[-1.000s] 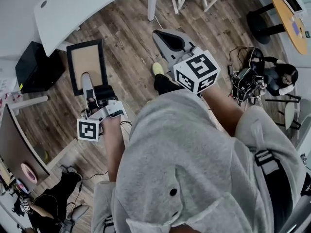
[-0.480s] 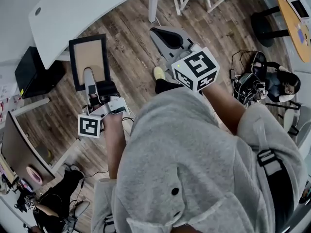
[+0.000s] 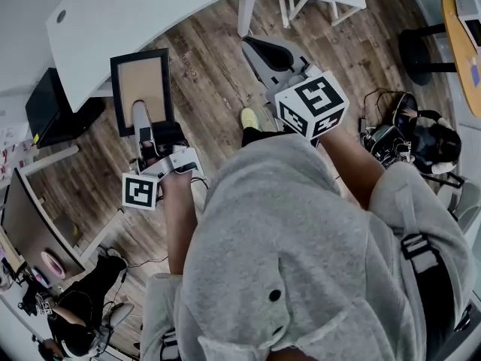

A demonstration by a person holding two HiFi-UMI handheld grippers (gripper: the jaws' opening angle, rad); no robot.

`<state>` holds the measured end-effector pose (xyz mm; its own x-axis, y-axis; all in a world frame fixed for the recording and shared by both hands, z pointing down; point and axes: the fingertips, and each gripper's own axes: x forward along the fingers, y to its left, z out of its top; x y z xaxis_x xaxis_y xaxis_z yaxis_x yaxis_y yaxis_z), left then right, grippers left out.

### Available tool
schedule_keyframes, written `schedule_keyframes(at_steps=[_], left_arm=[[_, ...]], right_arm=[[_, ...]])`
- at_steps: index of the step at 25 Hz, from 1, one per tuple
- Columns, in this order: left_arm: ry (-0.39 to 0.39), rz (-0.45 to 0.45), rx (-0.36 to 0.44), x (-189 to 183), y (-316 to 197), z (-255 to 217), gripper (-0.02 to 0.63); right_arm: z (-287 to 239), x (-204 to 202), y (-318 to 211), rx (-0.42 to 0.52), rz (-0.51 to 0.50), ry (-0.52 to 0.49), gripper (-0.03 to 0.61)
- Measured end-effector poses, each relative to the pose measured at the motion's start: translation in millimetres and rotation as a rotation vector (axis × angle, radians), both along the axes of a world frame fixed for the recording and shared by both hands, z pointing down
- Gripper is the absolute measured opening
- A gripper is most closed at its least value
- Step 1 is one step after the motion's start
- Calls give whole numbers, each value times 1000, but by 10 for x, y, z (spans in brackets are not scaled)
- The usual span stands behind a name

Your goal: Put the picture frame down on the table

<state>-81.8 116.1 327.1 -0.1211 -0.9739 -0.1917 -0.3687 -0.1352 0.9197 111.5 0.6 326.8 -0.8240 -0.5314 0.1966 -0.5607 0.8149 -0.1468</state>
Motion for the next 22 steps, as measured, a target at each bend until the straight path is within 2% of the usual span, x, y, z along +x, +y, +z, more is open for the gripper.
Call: schedule_keyframes(at_steps=[10,22], left_arm=[[3,-22,-15,62,-370,65,26],[-2,-39,-2,97,-450,-55,26]], right_arm=[[128,50,-408,-12,-25,-1,26],[86,44,-489,-6,-48,-23,26]])
